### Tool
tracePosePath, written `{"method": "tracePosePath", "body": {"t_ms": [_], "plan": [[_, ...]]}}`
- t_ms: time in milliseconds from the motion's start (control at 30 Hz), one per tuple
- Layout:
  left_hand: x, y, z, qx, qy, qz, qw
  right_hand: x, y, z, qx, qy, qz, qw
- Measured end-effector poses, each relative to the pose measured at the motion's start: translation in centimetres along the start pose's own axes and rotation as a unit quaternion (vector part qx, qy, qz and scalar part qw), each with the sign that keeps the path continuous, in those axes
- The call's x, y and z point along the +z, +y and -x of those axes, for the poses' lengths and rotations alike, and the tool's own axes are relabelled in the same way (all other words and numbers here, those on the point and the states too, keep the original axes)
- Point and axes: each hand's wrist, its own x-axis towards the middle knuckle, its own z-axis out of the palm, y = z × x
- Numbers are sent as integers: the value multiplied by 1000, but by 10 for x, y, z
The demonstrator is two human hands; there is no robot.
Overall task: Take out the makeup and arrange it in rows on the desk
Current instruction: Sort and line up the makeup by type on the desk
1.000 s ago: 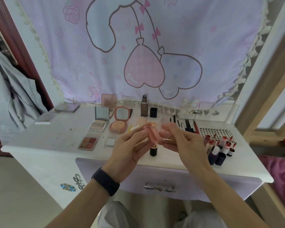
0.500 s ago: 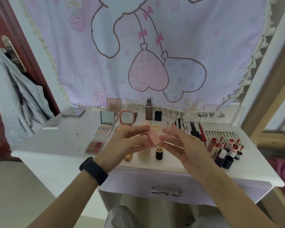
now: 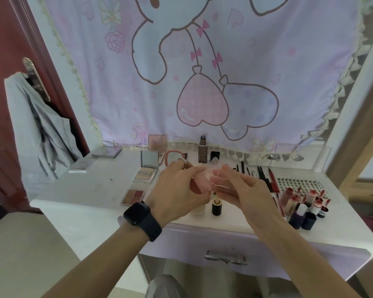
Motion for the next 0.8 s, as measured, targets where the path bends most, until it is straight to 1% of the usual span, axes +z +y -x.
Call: {"method": "tracePosePath", "body": {"t_ms": [200,400,500,567,600,667,733,800], "plan": [[-2,-9,12,-6,79,30,996,12,-2,-2,-6,-22,-2,1000],[-13,-29,21,-27,119,51,991,38,-6,-9,-4,-61,4,998],[-19,-43,25,-40,128,51,990,50,-10,-11,-6,-94,42,995],[-25,-56,26,-64,141,60,986,52,-11,-11,-44,-100,88,990],[-29,-63,26,-91,150,69,982,49,-8,-12,-82,-83,127,985],[-37,-85,26,-176,156,109,966,39,0,-12,-165,-6,203,965],[-41,-115,26,-262,150,133,944,25,15,-9,-237,76,230,941],[-39,-145,30,-319,133,138,928,10,39,-8,-269,122,256,920]]}}
